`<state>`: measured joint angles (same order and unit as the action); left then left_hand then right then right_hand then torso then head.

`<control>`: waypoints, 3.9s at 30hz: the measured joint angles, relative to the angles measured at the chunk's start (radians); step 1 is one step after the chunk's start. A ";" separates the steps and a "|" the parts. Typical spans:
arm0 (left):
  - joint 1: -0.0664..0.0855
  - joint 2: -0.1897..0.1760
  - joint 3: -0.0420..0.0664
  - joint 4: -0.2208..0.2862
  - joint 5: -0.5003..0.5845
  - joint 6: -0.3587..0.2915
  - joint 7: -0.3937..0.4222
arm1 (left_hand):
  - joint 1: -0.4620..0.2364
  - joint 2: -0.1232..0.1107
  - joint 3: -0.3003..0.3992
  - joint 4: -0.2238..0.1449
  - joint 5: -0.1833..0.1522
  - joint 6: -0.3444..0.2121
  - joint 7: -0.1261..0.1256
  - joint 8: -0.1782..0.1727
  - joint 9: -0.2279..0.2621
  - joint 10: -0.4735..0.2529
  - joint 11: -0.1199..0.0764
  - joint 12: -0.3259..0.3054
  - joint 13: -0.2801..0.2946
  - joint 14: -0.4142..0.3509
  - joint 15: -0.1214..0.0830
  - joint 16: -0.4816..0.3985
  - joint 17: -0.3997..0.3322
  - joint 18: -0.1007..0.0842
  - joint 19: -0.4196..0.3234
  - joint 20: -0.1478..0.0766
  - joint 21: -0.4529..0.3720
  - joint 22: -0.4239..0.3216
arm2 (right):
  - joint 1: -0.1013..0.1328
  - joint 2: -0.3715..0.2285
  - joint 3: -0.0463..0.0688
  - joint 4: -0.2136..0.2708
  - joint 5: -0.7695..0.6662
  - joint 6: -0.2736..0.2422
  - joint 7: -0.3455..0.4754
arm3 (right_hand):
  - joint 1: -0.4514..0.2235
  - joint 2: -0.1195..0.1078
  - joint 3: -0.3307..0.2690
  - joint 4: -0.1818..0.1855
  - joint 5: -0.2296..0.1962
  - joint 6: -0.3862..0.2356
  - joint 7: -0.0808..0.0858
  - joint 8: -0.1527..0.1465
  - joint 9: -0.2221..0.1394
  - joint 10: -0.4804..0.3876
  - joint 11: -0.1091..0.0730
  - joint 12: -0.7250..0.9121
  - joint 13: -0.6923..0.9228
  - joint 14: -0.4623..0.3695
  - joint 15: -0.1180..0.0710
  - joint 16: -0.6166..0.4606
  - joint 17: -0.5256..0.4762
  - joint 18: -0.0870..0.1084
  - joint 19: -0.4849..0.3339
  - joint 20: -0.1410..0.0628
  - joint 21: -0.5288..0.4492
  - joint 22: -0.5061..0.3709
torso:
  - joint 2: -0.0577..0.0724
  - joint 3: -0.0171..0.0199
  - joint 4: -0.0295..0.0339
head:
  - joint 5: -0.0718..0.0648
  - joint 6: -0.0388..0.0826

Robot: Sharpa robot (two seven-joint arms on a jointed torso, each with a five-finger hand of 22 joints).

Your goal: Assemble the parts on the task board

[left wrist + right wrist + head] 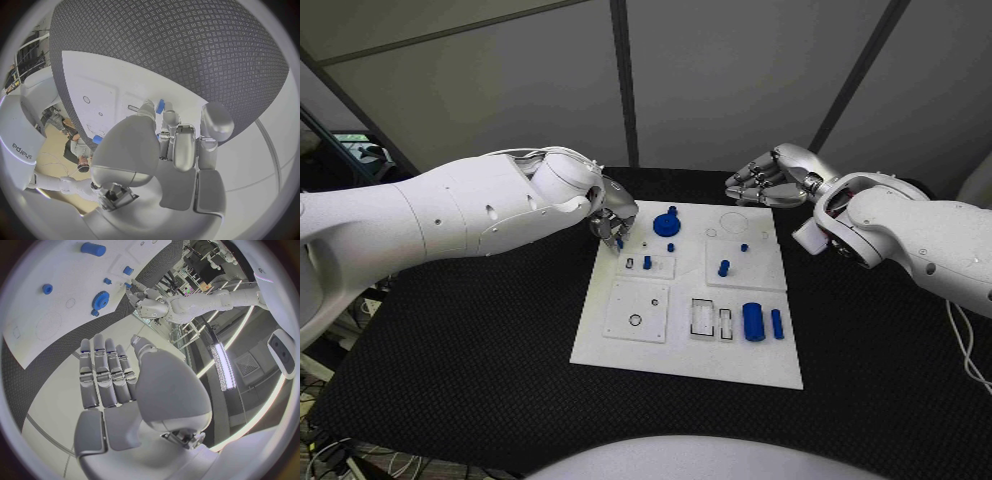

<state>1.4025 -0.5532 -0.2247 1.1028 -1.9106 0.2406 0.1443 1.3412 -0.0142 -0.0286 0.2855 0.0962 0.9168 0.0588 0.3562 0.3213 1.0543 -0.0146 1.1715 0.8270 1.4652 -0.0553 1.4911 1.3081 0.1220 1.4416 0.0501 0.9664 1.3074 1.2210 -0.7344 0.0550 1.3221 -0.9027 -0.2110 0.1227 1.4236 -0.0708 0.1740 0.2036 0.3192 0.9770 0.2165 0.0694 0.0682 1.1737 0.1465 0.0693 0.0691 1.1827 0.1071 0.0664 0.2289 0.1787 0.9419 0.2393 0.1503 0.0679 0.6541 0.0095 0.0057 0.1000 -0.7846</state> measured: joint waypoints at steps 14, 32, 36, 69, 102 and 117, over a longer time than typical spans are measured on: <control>0.000 -0.001 0.000 0.004 0.000 -0.002 0.000 | 0.004 0.038 0.012 0.001 0.004 0.015 0.001 -0.019 -0.009 0.009 0.002 0.000 0.005 0.000 0.000 0.004 0.000 0.000 0.000 0.000 0.008 0.000 | 0.000 0.001 0.000 -0.001 0.000 0.001 0.000 | 0.000 0.000 0.000 0.000 0.000 0.000 0.000 0.000 0.000 0.000 0.000 0.000 0.000 0.000 0.000 0.000 0.000 0.000 0.000 0.000 0.000 0.000 | 0.000 0.0000 0.0000 | 0.002 -0.002; 0.000 -0.001 0.000 0.003 0.000 -0.003 -0.001 | -0.051 0.025 0.002 0.005 0.004 0.034 0.005 -0.051 -0.018 0.013 0.006 -0.003 0.006 0.000 0.000 0.004 0.000 0.000 0.000 0.000 0.012 0.000 | 0.000 0.001 0.000 -0.001 0.000 0.001 0.000 | 0.000 0.000 0.000 0.000 0.000 0.000 0.000 0.000 0.000 0.000 0.000 0.000 0.000 0.000 0.000 0.000 -0.001 0.000 0.000 0.000 0.000 0.000 | 0.000 0.0003 -0.0007 | 0.000 -0.002; 0.000 -0.001 0.000 0.003 0.000 -0.004 -0.001 | -0.061 0.034 0.002 0.005 0.004 0.034 0.005 -0.051 -0.018 0.016 0.010 -0.003 0.007 0.000 0.000 0.004 0.000 0.000 0.000 0.000 0.012 0.000 | 0.000 0.001 0.000 -0.001 0.000 0.001 0.000 | 0.000 0.000 0.000 0.000 0.000 0.000 0.000 0.000 0.000 0.000 0.000 0.000 0.000 0.000 0.000 0.000 -0.001 0.000 0.000 0.000 0.000 0.000 | 0.000 0.0003 -0.0007 | 0.000 -0.002; 0.000 -0.004 0.000 0.006 0.015 -0.003 0.004 | 0.021 0.090 0.170 -0.024 0.008 0.064 -0.004 -0.075 -0.016 0.020 0.006 -0.014 0.014 0.000 0.000 0.012 0.000 0.000 0.007 0.000 0.025 0.000 | 0.000 0.003 0.000 -0.005 0.000 0.003 0.000 | 0.000 0.000 0.000 0.000 0.000 0.000 0.000 0.000 0.000 0.000 0.000 0.000 0.000 0.000 0.000 0.000 -0.001 0.000 0.000 0.000 0.000 0.000 | 0.000 0.0003 -0.0007 | 0.000 -0.006; 0.007 -0.183 0.004 0.154 0.627 -0.080 -0.222 | -0.144 -0.059 0.622 -0.128 0.013 0.078 -0.004 0.024 0.159 0.065 0.007 -0.075 -0.009 0.000 0.000 0.052 0.000 -0.077 0.020 -0.005 0.120 0.000 | 0.000 -0.001 0.000 -0.024 -0.002 0.009 -0.002 | 0.000 0.000 0.000 0.000 0.000 0.000 0.000 0.000 0.000 0.000 0.000 0.000 0.000 0.000 0.000 0.000 -0.001 0.000 0.000 0.000 0.000 0.000 | -0.003 0.0021 0.0022 | 0.006 0.001; -0.006 -0.263 -0.004 0.353 1.050 -0.415 -0.513 | -0.286 -0.123 0.795 -0.218 0.086 0.088 -0.002 0.120 0.199 0.124 0.034 -0.002 0.062 0.002 -0.013 0.077 0.000 -0.077 0.024 -0.009 0.333 0.000 | 0.000 -0.003 0.000 -0.025 -0.003 0.009 -0.004 | 0.000 0.000 0.003 -0.003 0.000 0.000 0.000 0.000 0.000 0.000 0.000 0.000 0.000 0.000 0.000 0.000 -0.002 0.000 0.004 0.004 -0.004 0.000 | -0.012 0.0086 0.0131 | 0.009 -0.004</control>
<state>1.3965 -0.8163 -0.2292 1.4555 -0.8602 -0.1743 -0.3684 1.0551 -0.1368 0.7664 0.0670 0.1818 1.0045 0.0570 0.4765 0.5200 1.1784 0.0197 1.1696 0.8890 1.4667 -0.0685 1.5684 1.3081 0.0454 1.4656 0.0409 1.2996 1.3074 1.2210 -0.7374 0.0547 1.2969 -0.9058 -0.2022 0.1186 1.4236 -0.0708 0.1773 0.2003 0.3192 0.9770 0.2166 0.0694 0.0682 1.1737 0.1465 0.0692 0.0691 1.1827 0.1071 0.0664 0.2271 0.1787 0.9455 0.2428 0.1467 0.0679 0.6425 0.0181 0.0188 0.1088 -0.7887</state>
